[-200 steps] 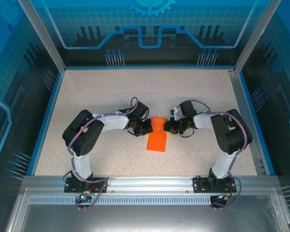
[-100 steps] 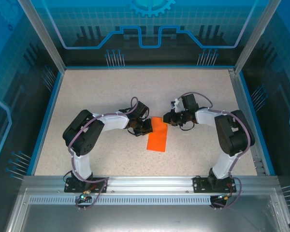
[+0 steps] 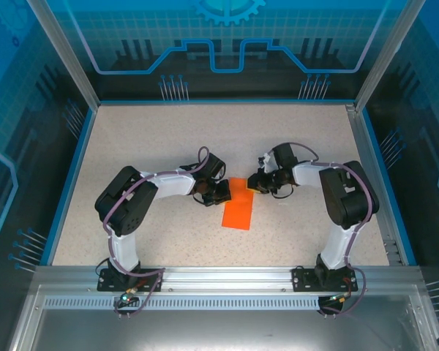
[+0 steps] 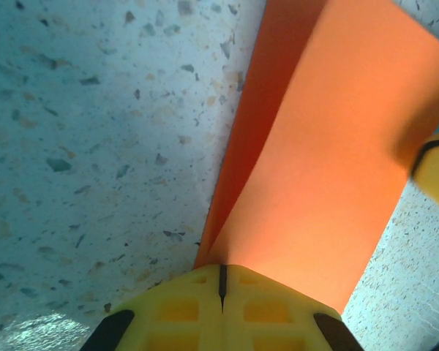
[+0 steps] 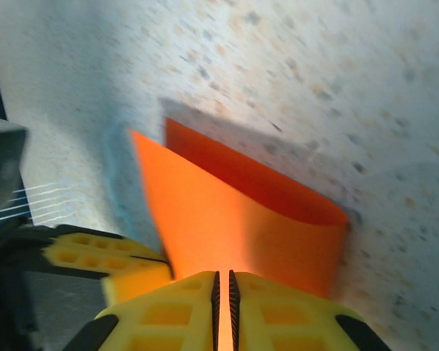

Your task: Fold a paper plane with a square sheet of paper (pick it up from the middle)

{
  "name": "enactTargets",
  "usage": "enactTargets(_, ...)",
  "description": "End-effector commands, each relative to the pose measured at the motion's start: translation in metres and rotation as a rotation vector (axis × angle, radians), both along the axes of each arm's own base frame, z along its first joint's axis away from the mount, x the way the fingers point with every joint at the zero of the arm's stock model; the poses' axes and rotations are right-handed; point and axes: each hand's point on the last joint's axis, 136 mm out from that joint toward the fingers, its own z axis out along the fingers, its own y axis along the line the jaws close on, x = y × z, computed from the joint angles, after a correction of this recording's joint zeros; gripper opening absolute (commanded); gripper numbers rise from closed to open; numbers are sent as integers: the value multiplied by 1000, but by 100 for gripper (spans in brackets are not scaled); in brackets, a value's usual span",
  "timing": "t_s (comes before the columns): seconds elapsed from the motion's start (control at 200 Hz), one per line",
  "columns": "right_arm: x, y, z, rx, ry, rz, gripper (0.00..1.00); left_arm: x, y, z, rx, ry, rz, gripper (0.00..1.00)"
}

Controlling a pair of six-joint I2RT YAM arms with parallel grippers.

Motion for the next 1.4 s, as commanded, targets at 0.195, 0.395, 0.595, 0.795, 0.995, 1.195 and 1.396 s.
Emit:
enactTargets(0.195, 18, -8, -8, 4, 12, -19, 14, -26, 20, -32, 125, 101, -17, 0)
enactTargets(0.395, 12, -18, -42, -55, 75, -44, 12, -27, 20, -32, 126, 104, -18, 0)
enactTargets(0.595, 24, -16, -8, -5, 21, -48, 12, -28, 21, -32, 131, 105, -20, 0)
enactTargets(0.795, 30, -9, 22, 73, -8, -38, 13, -27, 21, -31, 128, 102, -19, 0)
enactTargets(0.995, 8, 1, 4, 75, 36, -2, 13, -25, 20, -29, 124, 98, -16, 0)
enactTargets(1.195, 5, -13, -36, -27, 98, -28, 13, -26, 20, -29, 124, 101, -20, 0)
enactTargets(1.396, 2, -12, -27, -40, 95, -12, 12, -26, 21, -29, 125, 99, -18, 0)
